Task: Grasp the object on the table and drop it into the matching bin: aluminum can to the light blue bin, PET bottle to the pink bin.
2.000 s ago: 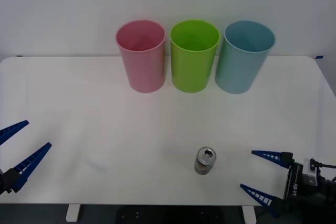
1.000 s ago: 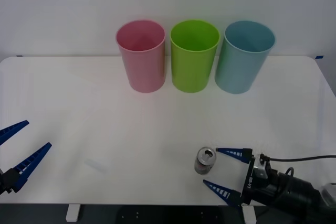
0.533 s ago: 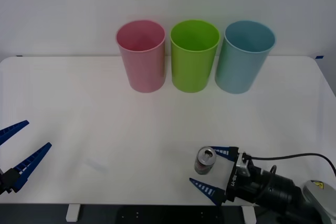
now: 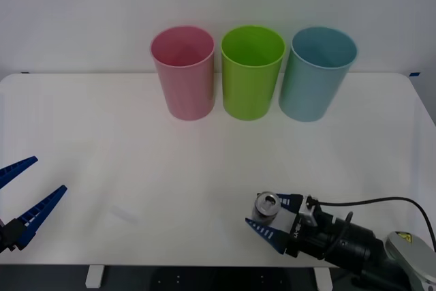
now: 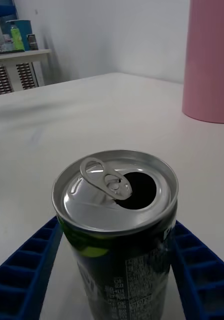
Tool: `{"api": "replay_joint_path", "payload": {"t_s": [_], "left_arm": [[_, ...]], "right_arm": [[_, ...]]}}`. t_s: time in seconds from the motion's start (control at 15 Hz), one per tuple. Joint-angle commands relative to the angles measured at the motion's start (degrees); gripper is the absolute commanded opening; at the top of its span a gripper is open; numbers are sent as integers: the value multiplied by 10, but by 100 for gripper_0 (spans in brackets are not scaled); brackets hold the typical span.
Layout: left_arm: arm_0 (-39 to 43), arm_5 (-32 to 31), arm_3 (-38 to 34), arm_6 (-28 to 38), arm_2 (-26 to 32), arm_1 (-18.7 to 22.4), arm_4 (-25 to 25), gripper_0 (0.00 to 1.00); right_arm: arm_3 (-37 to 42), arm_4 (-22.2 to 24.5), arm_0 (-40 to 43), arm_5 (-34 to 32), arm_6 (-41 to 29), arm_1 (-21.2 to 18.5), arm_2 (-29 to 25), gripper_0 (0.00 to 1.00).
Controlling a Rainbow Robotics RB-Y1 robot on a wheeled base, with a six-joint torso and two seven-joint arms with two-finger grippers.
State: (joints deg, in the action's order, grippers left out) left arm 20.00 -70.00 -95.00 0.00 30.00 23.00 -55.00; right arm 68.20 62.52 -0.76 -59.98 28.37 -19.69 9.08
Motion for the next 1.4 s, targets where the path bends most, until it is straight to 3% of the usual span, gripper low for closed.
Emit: {"api": "replay_joint_path", "payload": {"t_s": [0.07, 0.47, 0.8, 1.4], "left_arm": [[0, 0, 0, 0, 0, 0, 0, 100], [0, 0, 0, 0, 0, 0, 0, 100], [0, 0, 0, 0, 0, 0, 0, 100], [0, 0, 0, 0, 0, 0, 0, 100]], "right_arm": [[0, 0, -4, -1, 1, 0, -3, 0], [0, -16, -9, 0, -4, 0, -5, 0], [12, -29, -9, 0, -19, 0, -60, 0], [119, -29, -9, -17, -207, -7, -188, 0]]}}
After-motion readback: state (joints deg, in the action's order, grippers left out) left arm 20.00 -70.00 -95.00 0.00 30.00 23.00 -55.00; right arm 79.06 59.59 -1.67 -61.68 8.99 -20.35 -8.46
